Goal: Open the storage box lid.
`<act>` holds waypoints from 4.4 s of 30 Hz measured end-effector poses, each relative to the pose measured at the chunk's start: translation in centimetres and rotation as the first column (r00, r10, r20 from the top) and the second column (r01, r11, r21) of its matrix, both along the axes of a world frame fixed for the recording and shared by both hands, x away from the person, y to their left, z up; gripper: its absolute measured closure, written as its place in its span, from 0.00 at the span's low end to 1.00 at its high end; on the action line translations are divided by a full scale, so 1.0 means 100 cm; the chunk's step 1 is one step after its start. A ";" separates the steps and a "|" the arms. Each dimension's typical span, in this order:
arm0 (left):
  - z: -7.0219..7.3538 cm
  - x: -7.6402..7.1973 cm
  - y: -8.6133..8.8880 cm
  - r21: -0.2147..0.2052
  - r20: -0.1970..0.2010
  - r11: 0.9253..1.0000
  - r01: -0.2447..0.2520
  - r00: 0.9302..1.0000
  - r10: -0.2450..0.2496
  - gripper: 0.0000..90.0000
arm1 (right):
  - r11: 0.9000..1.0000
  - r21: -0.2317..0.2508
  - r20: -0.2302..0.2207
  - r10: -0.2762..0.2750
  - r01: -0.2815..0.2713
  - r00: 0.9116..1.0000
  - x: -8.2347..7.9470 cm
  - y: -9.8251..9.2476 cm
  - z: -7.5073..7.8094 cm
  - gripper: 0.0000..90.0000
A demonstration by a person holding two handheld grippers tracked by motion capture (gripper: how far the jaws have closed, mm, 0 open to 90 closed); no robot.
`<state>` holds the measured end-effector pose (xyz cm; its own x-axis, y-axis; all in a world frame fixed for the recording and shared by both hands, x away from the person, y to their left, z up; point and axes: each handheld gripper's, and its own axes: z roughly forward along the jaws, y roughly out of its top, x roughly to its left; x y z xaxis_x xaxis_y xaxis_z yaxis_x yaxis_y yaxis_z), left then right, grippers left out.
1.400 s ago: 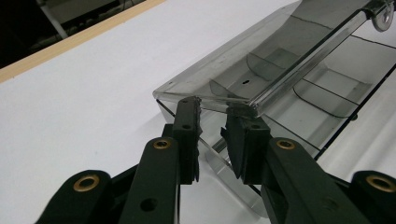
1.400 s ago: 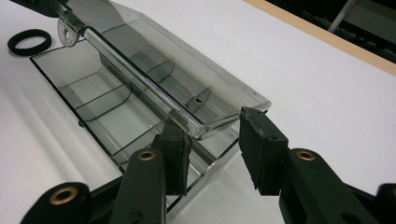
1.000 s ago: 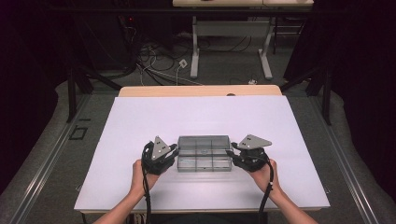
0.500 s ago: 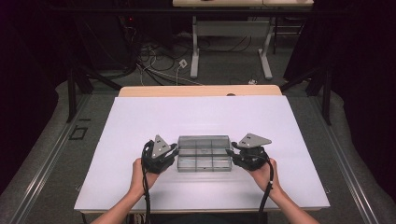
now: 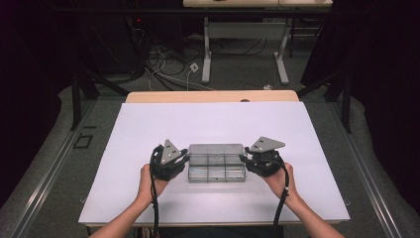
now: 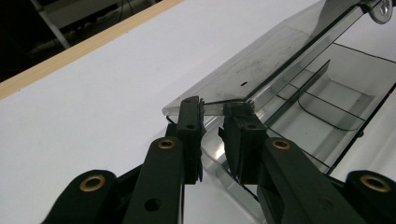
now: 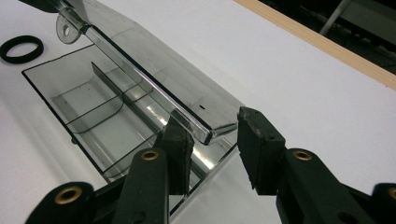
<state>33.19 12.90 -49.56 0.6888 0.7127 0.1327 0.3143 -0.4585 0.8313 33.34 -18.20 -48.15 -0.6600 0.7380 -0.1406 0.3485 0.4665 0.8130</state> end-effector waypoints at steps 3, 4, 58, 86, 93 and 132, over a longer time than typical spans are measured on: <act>0.002 0.002 0.000 -0.005 0.006 1.000 0.003 1.000 -0.003 0.86 | 1.000 0.001 -0.006 0.002 -0.002 1.000 0.003 0.000 0.003 0.73; 0.003 0.003 0.000 -0.009 0.010 1.000 0.003 1.000 -0.003 0.86 | 1.000 0.002 -0.004 0.005 -0.005 1.000 0.004 0.000 0.004 0.73; 0.012 0.045 0.005 -0.164 -0.025 0.986 -0.027 0.999 0.024 0.86 | 0.989 0.123 -0.096 -0.065 0.076 0.993 0.054 -0.008 0.013 0.85; 0.000 0.053 0.004 -0.187 -0.032 0.981 -0.059 0.998 0.054 0.88 | 0.982 0.152 -0.118 -0.091 0.109 0.989 0.063 -0.009 0.001 0.87; -0.005 0.055 0.001 -0.184 -0.022 0.980 -0.077 0.997 0.074 0.88 | 0.979 0.161 -0.133 -0.107 0.127 0.985 0.064 -0.009 -0.002 0.88; -0.030 0.063 -0.005 -0.109 -0.051 0.989 -0.098 0.994 0.093 0.89 | 0.977 0.135 -0.150 -0.146 0.166 0.978 0.071 -0.003 -0.021 0.87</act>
